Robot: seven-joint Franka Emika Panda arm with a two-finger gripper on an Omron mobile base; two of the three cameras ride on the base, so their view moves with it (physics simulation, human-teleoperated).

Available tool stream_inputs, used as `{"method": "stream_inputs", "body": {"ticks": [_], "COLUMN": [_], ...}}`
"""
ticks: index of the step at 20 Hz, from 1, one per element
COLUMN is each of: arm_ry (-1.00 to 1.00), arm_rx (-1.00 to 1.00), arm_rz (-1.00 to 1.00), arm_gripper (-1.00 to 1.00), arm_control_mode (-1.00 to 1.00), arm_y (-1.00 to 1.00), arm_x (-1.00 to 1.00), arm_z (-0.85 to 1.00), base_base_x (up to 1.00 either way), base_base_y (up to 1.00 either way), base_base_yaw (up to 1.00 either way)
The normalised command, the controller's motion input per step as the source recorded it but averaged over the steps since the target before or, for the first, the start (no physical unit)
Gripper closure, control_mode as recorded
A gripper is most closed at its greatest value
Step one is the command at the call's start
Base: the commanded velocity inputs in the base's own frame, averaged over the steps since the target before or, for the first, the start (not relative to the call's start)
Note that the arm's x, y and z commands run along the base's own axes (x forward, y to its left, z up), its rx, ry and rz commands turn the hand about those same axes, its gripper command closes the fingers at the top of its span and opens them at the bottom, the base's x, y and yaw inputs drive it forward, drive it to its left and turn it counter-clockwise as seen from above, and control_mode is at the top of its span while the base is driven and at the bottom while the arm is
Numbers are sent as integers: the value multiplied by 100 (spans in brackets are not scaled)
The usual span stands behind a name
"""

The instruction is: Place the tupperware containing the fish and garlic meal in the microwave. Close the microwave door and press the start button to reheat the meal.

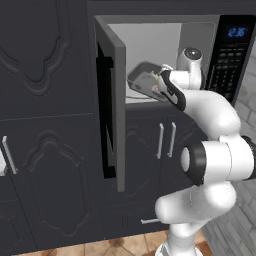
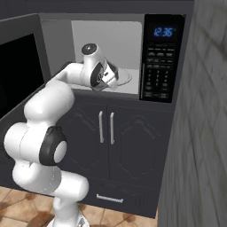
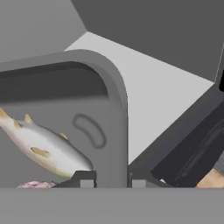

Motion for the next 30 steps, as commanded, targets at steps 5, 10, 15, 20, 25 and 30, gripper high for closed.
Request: {"method": "stream_inputs", "body": {"ticks": [5, 10, 15, 20, 25, 30], "arm_ry": [1, 0, 0, -3, -24, -31], "arm_rx": [0, 0, 0, 0, 0, 0], "arm_rz": [0, 0, -2, -8, -6, 0], "arm_gripper": [100, 100, 100, -100, -100, -100], "arm_control_mode": [-100, -100, -100, -100, -100, -100], "arm_y": [0, 0, 0, 0, 0, -1], "arm_x": [69, 67, 63, 40, -9, -67], "arm_z": [2, -7, -21, -17, 5, 3], "base_base_x": [0, 0, 0, 0, 0, 0], "base_base_y": [0, 0, 0, 0, 0, 0], "base_base_yaw": [0, 0, 0, 0, 0, 0]}}
